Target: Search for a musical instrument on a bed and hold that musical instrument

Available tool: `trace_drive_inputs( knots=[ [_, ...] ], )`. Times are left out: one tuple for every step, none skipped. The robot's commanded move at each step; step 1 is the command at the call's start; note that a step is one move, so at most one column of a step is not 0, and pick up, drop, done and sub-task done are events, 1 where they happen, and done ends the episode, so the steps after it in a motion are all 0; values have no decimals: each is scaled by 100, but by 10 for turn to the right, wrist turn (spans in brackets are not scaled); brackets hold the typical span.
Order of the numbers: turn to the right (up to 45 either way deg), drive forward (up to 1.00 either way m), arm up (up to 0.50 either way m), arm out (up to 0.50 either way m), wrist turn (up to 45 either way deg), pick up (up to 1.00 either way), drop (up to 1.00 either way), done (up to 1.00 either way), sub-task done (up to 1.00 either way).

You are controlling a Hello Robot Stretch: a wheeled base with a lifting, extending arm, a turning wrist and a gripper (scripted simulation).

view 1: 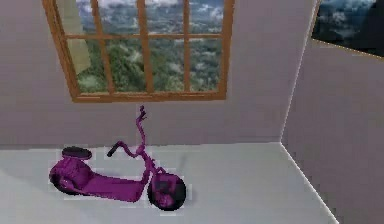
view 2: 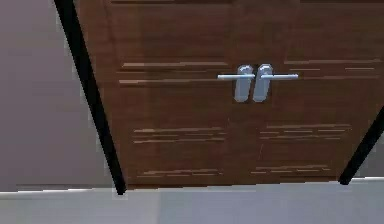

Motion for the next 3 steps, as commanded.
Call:
trace_drive_inputs(
  knots=[
    [-180, 0, 0, 0, 0, 0, 0, 0, 0],
    [0, 15, 0, 0, 0, 0, 0, 0, 0],
    [-150, 0, 0, 0, 0, 0, 0, 0, 0]
  ],
)
